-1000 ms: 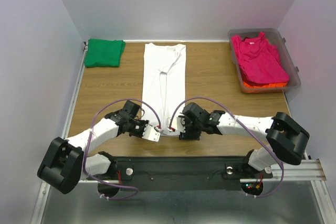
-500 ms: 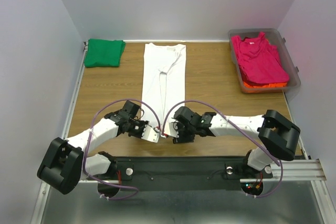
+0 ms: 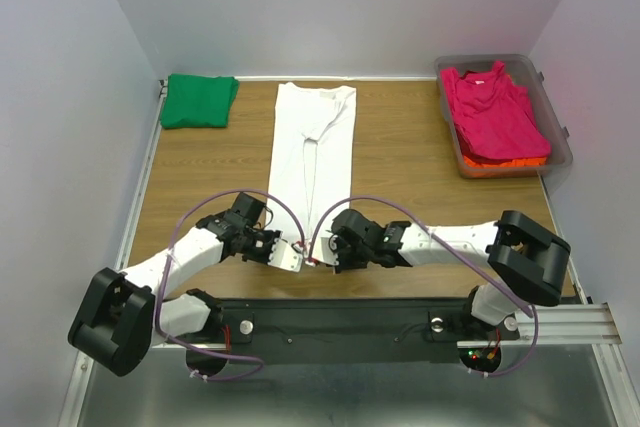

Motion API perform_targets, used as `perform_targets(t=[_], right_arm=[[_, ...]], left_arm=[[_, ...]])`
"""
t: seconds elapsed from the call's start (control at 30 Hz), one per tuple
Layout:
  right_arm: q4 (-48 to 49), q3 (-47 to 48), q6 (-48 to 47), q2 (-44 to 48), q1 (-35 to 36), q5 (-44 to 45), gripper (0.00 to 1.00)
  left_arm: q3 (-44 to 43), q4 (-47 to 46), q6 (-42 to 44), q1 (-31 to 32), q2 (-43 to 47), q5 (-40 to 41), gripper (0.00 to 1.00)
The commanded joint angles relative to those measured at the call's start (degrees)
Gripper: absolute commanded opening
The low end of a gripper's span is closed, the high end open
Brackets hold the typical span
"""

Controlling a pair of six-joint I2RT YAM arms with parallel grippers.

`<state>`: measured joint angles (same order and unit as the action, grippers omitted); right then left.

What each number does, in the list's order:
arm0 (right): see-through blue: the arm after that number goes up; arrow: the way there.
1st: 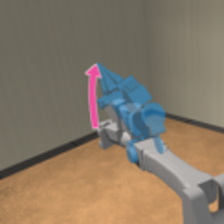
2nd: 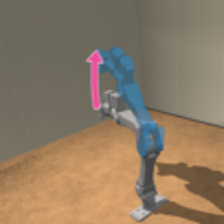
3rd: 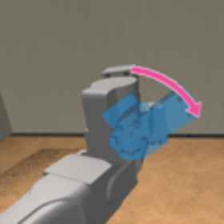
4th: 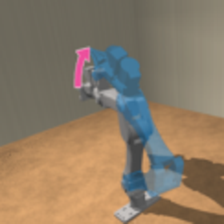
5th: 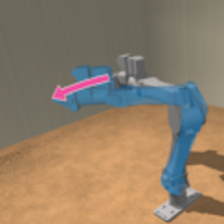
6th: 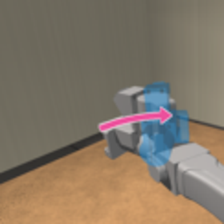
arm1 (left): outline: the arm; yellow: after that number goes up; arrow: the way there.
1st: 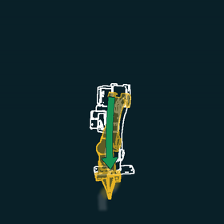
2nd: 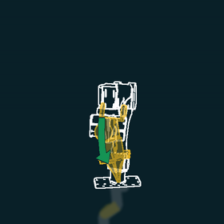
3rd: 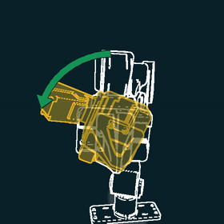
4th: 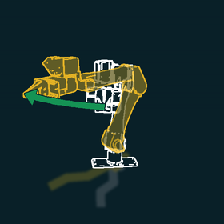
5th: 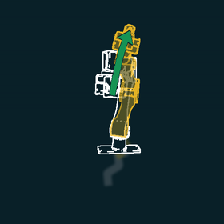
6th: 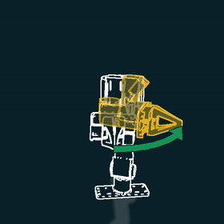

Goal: Fold and stack the t-shirts
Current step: Fold the tshirt

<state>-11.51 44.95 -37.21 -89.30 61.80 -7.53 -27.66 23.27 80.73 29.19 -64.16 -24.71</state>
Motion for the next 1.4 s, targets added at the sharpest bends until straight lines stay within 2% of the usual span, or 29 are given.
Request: perform_targets(t=[0.0, 0.3, 0.4, 0.53, 0.7, 1.0, 1.27, 1.37], right_arm=[[-1.3, -2.5, 0.9, 4.0, 1.1, 1.2, 0.01], [-12.7, 2.9, 0.7, 10.0, 1.0, -1.4, 0.00], [-13.9, 4.9, 1.2, 11.2, -1.5, -2.6, 0.01], [-13.9, 7.2, -0.8, 11.7, -6.6, -4.2, 0.01], [-13.9, 11.3, -5.1, 8.4, -11.8, -4.9, 0.01], [-13.9, 20.6, -12.9, 0.2, -19.8, -7.2, 0.01], [-13.9, 32.6, -18.2, -13.1, -28.1, -10.2, 0.00], [-13.9, 37.9, -19.2, -17.1, -29.9, -10.8, 0.01]], left_arm=[[-0.1, 0.8, -1.1, 0.6, 2.9, -2.5, 0.00], [-8.0, 8.4, -4.3, 0.6, 6.6, -8.2, 0.00], [-9.3, 10.2, -5.3, 0.6, 7.4, -8.9, 0.00], [-10.7, 9.3, -7.9, 0.5, 6.9, -8.8, 0.00], [-13.6, 2.1, -10.5, -0.4, 4.1, -8.5, 0.00], [-22.2, -6.6, -5.6, -6.1, -8.1, -7.1, 0.00], [-37.3, -5.0, -0.8, -14.1, -24.2, -11.8, 0.00], [-41.4, -4.9, -0.6, -15.2, -30.1, -12.6, 0.00]])
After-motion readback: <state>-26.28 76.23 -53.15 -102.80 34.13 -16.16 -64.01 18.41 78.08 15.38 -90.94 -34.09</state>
